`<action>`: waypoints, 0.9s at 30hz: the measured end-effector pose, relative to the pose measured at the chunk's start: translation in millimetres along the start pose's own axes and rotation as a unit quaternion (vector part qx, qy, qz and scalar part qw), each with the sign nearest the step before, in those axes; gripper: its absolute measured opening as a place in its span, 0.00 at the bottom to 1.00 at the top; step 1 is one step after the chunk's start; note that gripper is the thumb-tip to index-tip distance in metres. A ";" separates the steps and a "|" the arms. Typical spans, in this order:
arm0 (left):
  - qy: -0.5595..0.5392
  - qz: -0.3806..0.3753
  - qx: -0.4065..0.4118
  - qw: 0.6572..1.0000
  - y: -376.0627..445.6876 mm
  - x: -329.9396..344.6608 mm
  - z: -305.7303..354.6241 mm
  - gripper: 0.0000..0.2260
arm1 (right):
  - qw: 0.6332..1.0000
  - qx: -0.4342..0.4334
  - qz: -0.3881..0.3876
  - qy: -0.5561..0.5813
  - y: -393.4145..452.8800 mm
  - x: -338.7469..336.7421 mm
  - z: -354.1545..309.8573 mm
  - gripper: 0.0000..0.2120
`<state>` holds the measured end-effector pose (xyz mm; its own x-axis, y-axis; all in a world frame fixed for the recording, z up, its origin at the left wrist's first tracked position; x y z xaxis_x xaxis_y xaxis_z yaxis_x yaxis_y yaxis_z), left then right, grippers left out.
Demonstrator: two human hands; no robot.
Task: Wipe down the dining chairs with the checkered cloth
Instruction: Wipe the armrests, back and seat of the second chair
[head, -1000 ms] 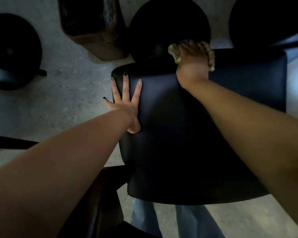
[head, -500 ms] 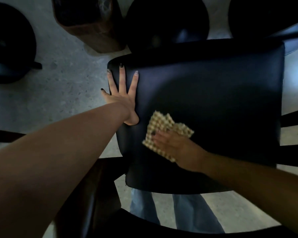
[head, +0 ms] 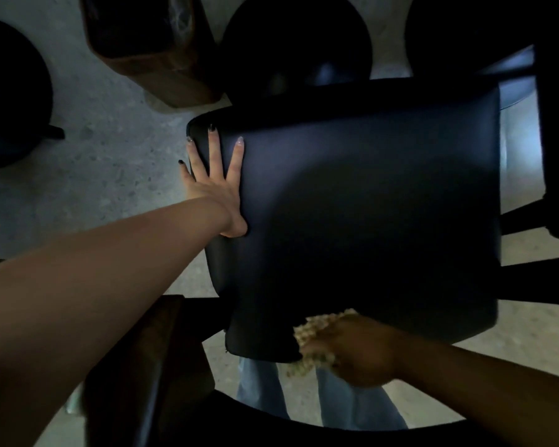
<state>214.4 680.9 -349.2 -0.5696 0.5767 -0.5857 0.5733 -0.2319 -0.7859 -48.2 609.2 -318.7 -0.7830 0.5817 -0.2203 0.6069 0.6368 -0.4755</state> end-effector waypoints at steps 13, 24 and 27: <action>-0.072 -0.018 -0.002 0.997 10.2 -11.4 33.9 0.69 | 0.860 0.165 0.361 -0.321 91.2 -268.2 30.3 0.28; -0.072 0.000 0.005 0.997 7.5 -13.3 33.2 0.70 | 0.853 0.169 0.364 -0.333 -0.4 -259.4 102.2 0.33; -0.068 0.003 0.003 0.998 6.8 -13.1 33.5 0.69 | 0.831 0.235 0.419 -0.280 -57.6 -259.6 130.7 0.33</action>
<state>206.0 645.5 -353.5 -0.6412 0.4630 -0.6120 0.5737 -0.2404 -0.7830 102.3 355.4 -345.5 -0.1322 0.3104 -0.9414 0.9539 -0.2184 -0.2060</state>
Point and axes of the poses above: each hand's wrist, its own y-axis towards the middle knuckle, its own x-axis out of the palm, z = x × y, the point moved 5 cm from there along y, towards the middle knuckle, and after that the axes turned 2 degrees about y, right-handed, at the moved point
